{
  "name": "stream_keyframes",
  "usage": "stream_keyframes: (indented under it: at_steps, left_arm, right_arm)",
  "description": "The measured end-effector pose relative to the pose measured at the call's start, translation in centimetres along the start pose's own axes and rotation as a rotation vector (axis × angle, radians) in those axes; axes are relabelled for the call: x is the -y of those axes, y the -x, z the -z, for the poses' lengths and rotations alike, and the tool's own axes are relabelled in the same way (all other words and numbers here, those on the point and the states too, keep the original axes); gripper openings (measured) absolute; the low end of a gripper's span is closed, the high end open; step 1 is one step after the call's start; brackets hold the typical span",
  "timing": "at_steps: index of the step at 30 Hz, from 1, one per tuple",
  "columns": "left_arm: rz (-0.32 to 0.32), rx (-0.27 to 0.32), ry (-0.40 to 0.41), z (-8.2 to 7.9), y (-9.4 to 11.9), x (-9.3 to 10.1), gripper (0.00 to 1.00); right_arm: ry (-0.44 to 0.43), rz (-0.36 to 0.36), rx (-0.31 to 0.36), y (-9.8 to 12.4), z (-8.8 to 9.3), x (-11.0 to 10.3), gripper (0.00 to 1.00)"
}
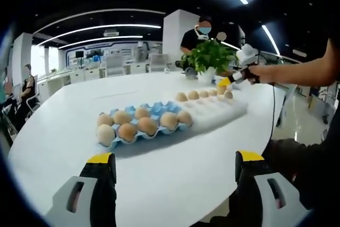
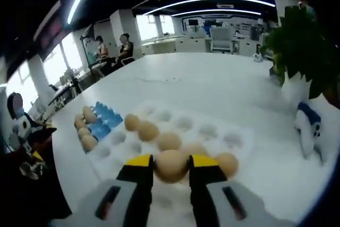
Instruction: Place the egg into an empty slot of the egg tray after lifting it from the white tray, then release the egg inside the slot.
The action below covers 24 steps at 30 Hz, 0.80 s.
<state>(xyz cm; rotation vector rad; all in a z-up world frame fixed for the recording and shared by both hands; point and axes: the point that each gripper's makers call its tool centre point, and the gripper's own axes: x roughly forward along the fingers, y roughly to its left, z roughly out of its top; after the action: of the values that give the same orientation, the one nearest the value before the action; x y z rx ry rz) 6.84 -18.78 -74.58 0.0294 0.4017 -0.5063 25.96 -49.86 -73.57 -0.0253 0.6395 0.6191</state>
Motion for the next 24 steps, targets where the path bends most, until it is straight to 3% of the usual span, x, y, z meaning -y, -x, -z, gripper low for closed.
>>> stream_keyframes:
  at_steps: [5, 11, 17, 21, 24]
  left_arm:
    - [-0.003, 0.002, -0.001, 0.0, 0.1, -0.1, 0.95]
    - [-0.021, 0.008, 0.011, 0.0, 0.2, -0.5, 0.95]
    - [-0.039, -0.002, 0.007, 0.3, 0.5, -1.0, 0.95]
    - [-0.054, -0.003, 0.015, 0.5, 1.0, -1.6, 0.95]
    - [-0.058, -0.005, 0.011, 0.5, 1.2, -1.8, 0.95]
  right_arm:
    - [-0.01, -0.006, -0.003, -0.5, -0.2, -0.9, 0.26]
    - [-0.086, -0.076, 0.013, -2.1, -0.8, -4.0, 0.26]
    - [-0.144, -0.176, 0.025, -4.2, -1.6, -8.2, 0.26]
    - [-0.162, -0.268, 0.029, -6.7, -2.5, -12.2, 0.26]
    - [-0.171, -0.287, 0.03, -7.9, -3.0, -13.8, 0.26]
